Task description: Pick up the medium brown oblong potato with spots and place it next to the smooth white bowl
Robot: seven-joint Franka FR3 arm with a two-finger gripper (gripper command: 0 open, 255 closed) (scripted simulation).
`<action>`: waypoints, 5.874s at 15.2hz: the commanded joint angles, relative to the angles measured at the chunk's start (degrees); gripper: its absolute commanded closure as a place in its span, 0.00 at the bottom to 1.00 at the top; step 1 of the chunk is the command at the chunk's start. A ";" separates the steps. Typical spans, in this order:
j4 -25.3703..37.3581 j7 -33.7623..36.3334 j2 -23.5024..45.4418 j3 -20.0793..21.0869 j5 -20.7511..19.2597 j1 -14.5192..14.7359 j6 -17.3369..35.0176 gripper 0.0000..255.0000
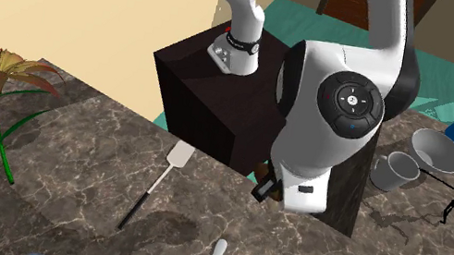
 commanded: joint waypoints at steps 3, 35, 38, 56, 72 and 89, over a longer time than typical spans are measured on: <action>-6.02 5.62 -4.89 0.83 -1.81 4.51 2.13 1.00; -12.18 49.10 -10.25 19.40 -1.06 30.79 8.56 1.00; -9.29 52.71 -8.15 21.03 -0.70 32.87 8.28 1.00; 2.01 62.13 4.68 25.50 0.60 38.82 11.26 1.00; 1.76 59.82 13.03 26.63 2.60 38.20 19.71 1.00; 2.15 60.58 8.11 25.73 1.40 38.08 14.37 0.00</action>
